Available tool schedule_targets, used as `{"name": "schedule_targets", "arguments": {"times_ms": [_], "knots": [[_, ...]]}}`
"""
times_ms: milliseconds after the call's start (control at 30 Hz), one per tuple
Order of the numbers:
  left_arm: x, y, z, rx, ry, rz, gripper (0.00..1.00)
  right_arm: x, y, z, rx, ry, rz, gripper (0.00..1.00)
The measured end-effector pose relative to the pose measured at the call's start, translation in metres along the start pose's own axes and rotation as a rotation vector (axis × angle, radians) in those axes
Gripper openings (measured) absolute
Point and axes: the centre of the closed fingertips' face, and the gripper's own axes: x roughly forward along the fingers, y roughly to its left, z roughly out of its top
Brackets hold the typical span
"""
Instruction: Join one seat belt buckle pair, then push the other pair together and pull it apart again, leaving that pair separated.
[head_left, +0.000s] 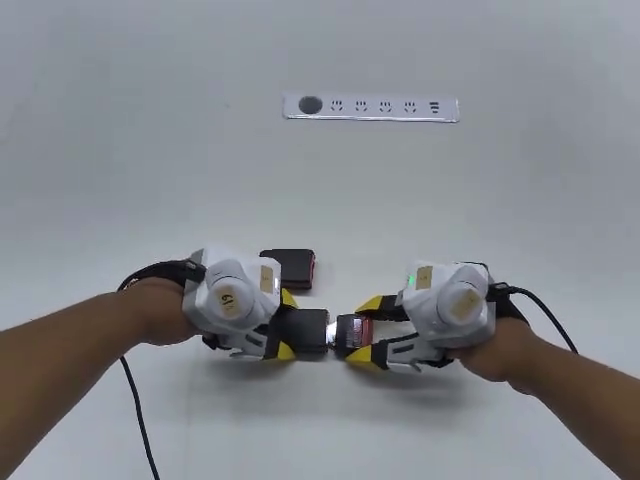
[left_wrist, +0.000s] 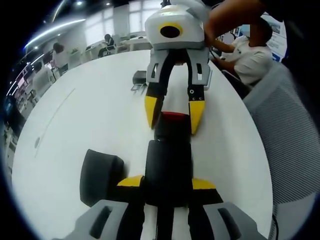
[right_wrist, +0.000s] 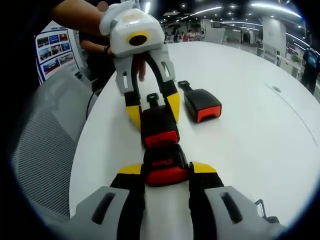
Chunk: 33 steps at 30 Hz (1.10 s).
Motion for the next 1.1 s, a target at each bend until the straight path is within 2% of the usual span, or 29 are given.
{"name": "schedule_targets", "arguments": {"times_ms": [100, 133, 167, 200, 367, 600, 733, 900, 967, 1100], "knots": [[0.0, 0.0, 0.001, 0.009, 0.009, -0.005, 0.33, -0.005, 0.006, 0.001, -0.001, 0.003, -0.001, 0.32], [0.0, 0.0, 0.001, 0.013, 0.013, -0.007, 0.33, 0.001, 0.005, -0.006, 0.016, 0.011, 0.019, 0.32], [0.0, 0.0, 0.0, 0.013, 0.013, -0.008, 0.33, 0.004, 0.001, -0.008, 0.013, 0.009, 0.015, 0.33], [0.0, 0.0, 0.0, 0.021, 0.015, -0.013, 0.33, 0.005, -0.002, -0.007, -0.007, 0.017, 0.003, 0.33], [0.0, 0.001, -0.003, 0.046, 0.027, -0.03, 0.33, 0.008, 0.002, -0.002, -0.018, 0.075, 0.01, 0.33], [0.0, -0.001, -0.002, 0.054, 0.031, -0.035, 0.34, 0.005, 0.002, -0.002, -0.029, 0.076, 0.017, 0.33], [0.0, 0.0, -0.003, 0.057, 0.027, -0.035, 0.34, 0.004, 0.003, -0.001, -0.038, 0.1, 0.036, 0.33], [-0.001, -0.001, -0.003, 0.052, 0.025, -0.026, 0.33, 0.004, 0.003, -0.004, -0.035, 0.084, 0.031, 0.33], [0.0, -0.003, -0.003, 0.066, 0.049, -0.022, 0.33, 0.003, 0.005, -0.006, -0.028, 0.08, 0.018, 0.33], [-0.001, -0.004, -0.004, 0.071, 0.026, -0.028, 0.33, 0.0, 0.007, -0.008, -0.021, 0.042, 0.003, 0.33]]}}
